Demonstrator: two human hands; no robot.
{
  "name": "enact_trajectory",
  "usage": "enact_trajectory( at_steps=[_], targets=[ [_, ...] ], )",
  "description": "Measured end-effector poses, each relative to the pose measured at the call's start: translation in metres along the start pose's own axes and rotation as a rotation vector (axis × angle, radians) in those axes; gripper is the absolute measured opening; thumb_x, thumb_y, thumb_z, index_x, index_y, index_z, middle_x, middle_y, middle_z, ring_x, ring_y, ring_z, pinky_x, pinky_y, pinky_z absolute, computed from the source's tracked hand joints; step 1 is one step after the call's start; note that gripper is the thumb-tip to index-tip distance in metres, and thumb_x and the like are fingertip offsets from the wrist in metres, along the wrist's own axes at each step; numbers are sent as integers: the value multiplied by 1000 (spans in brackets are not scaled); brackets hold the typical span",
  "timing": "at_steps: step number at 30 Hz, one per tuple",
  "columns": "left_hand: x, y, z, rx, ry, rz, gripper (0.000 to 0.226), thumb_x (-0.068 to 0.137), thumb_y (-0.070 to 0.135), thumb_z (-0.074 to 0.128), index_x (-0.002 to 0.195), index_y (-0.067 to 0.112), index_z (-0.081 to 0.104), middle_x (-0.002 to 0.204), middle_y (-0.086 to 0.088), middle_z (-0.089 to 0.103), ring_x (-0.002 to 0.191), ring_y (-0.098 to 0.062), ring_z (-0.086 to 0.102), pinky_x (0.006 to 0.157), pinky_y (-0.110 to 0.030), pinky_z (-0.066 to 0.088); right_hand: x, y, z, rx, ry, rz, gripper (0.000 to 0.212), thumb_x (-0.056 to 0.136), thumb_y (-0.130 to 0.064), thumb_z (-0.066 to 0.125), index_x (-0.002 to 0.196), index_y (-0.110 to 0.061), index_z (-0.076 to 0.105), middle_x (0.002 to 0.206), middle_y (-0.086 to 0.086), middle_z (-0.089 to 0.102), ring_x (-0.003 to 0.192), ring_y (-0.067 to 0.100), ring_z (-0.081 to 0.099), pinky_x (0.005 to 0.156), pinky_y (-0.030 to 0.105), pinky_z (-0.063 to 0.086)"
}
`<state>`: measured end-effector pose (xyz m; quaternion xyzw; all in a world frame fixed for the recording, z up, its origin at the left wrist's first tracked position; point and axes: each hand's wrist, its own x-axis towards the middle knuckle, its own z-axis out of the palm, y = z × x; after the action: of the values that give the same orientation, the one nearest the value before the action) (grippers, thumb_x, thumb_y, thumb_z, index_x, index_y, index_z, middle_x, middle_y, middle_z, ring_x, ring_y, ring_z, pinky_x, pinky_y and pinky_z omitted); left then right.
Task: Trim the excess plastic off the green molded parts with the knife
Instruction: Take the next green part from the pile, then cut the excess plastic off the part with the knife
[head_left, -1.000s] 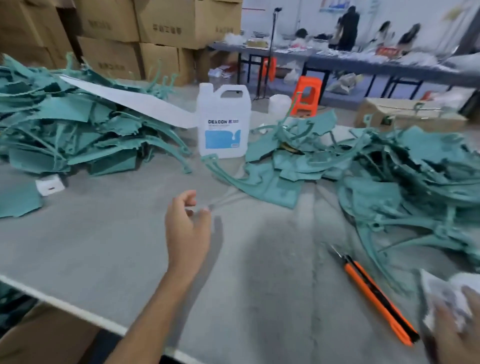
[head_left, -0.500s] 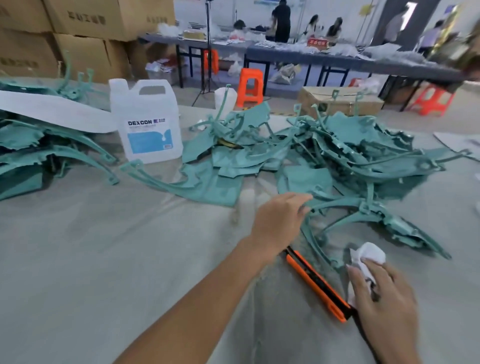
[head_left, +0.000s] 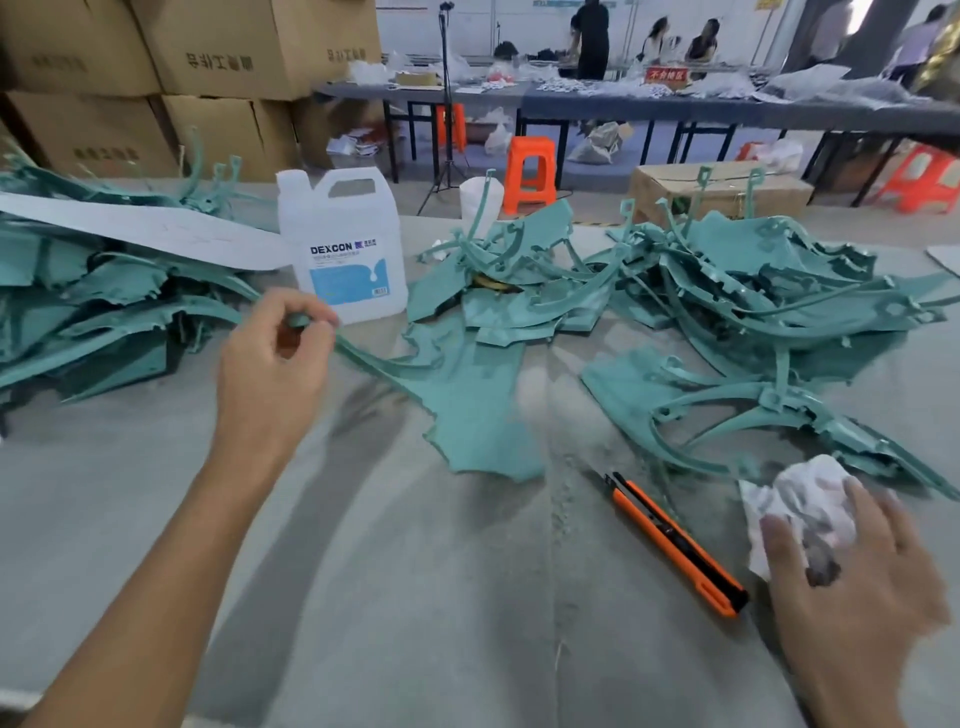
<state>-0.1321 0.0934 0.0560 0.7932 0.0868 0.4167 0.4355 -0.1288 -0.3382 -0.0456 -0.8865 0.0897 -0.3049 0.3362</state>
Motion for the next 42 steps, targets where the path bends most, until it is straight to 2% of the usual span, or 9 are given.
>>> enact_trajectory(
  at_steps=[3,8,10,13,18,26,33,37,42],
  targets=[
    [6,-29,-29,126,-12,-253,67,91,35,66,150,34,34,154,11,39,137,-17,46,114,-44,39,-9,-2,1,-56,109,-232,44,93,-43,57,126,-14,62,129,21,61,123,42,56,107,57,43],
    [-59,-36,-9,282,-259,-237,29,84,52,56,108,38,62,100,24,65,101,-15,66,85,-26,48,-43,-32,12,-46,-137,-357,26,91,-31,59,97,-13,78,93,10,71,88,34,60,87,43,47],
    [-87,-38,14,400,-551,-180,56,79,66,60,124,32,61,122,11,64,119,-19,57,97,-27,44,-40,-38,16,-196,-303,-271,25,92,-29,69,113,-16,75,105,11,69,95,41,59,89,49,44],
    [-112,-45,38,602,-801,-233,124,59,100,45,156,28,22,164,-1,14,150,-22,12,122,-38,17,-32,-40,19,-342,-447,-217,35,88,-29,74,121,-17,72,111,15,69,101,43,58,92,50,40],
    [-103,-60,34,625,-912,-235,147,43,108,43,159,33,-6,166,8,-22,152,-16,-21,125,-40,5,-23,-44,18,-508,-517,-226,35,93,-37,65,126,-24,67,115,11,69,107,38,58,94,48,39],
    [-101,-40,13,382,-524,73,51,91,5,65,139,20,59,133,3,65,121,-24,61,102,-44,46,-29,-43,17,-191,-343,-245,28,101,-27,58,121,-12,71,111,20,55,98,40,51,85,50,42],
    [-118,7,15,168,-525,70,57,101,12,55,146,45,45,147,31,43,135,16,34,113,-11,25,-29,-46,2,-163,-547,-121,43,96,-28,64,137,-18,57,145,16,40,133,37,41,105,50,39],
    [-129,22,21,57,-571,11,53,102,18,56,140,53,46,139,39,49,131,16,42,109,-9,33,-22,-50,-13,-373,-741,-50,48,96,-29,59,142,-23,44,123,16,63,113,36,58,88,40,45],
    [-129,22,28,296,-611,-38,42,101,36,56,142,45,51,130,23,64,117,-10,62,95,-25,48,-21,-62,-24,-270,-724,-45,13,90,-46,53,96,-35,51,85,-10,63,78,14,61,72,36,48]
  ],
)
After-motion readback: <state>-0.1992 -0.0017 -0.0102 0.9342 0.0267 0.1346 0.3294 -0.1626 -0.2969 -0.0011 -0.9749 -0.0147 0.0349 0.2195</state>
